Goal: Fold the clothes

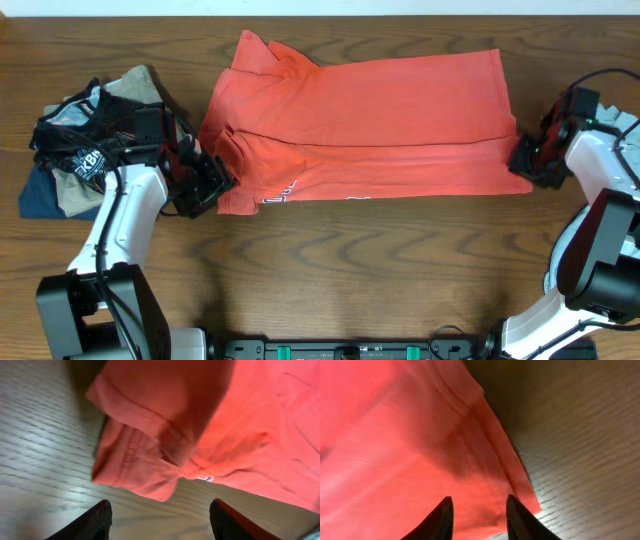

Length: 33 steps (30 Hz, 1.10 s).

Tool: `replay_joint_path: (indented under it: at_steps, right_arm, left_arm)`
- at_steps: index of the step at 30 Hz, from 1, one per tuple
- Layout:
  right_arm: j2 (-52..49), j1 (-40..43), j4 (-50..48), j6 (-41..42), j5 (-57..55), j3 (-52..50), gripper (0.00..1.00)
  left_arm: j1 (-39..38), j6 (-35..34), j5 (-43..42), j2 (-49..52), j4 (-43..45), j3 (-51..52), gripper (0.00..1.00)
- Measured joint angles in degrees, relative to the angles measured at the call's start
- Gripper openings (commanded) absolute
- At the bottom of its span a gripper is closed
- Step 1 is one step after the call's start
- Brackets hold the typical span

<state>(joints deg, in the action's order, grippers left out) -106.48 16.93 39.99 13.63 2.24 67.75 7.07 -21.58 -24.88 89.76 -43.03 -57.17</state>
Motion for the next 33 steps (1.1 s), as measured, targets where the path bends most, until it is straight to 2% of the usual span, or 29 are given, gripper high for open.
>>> replay_joint_path:
  at_steps: [3, 6, 8, 9, 14, 16, 17, 18, 22, 26, 33]
  right_arm:
    - [0.0, 0.0, -3.0, -0.1, -1.4, -3.4, 0.38]
    - [0.4, 0.0, -6.6, -0.1, -2.2, -5.7, 0.52]
    - [0.4, -0.1, -8.5, -0.5, -2.6, -6.7, 0.52]
    - [0.7, -0.2, -9.2, -0.5, -3.0, -7.1, 0.47]
    - [0.9, -0.4, -9.7, -0.9, -4.8, -7.7, 0.11]
    - [0.9, -0.4, -9.7, -0.8, -4.7, -7.7, 0.03]
    - [0.9, -0.5, -9.8, -0.6, -4.6, -7.7, 0.01]
    - [1.0, -0.4, -9.8, -0.5, -4.6, -7.7, 0.01]
    - [1.0, -0.4, -9.7, -0.5, -4.6, -7.8, 0.01]
    - [1.0, -0.4, -9.8, -0.5, -4.6, -7.8, 0.01]
    - [1.1, -0.2, -8.3, 0.4, -6.6, -7.7, 0.01]
  left_arm:
    - [0.0, 0.4, 1.1, 0.0, 2.1, 2.6, 0.65]
    - [0.0, 0.6, 1.4, 0.0, 4.8, 5.7, 0.67]
    - [0.0, 0.7, 1.6, 0.0, 6.4, 7.4, 0.68]
    - [0.0, 0.7, 1.6, 0.0, 7.1, 8.0, 0.69]
    - [0.0, 0.7, 1.7, 0.0, 11.8, 10.5, 0.68]
    - [0.0, 0.6, 1.7, 0.0, 14.2, 11.3, 0.59]
    - [0.0, 0.6, 1.8, 0.0, 15.6, 11.8, 0.51]
    - [0.0, 0.3, 1.9, 0.0, 16.9, 12.4, 0.41]
    - [0.0, 0.3, 2.3, 0.0, 19.3, 14.1, 0.14]
    - [0.0, 0.7, 2.4, 0.0, 19.3, 14.4, 0.06]
    - [0.3, 0.9, 4.8, 0.0, 17.0, 14.4, 0.06]
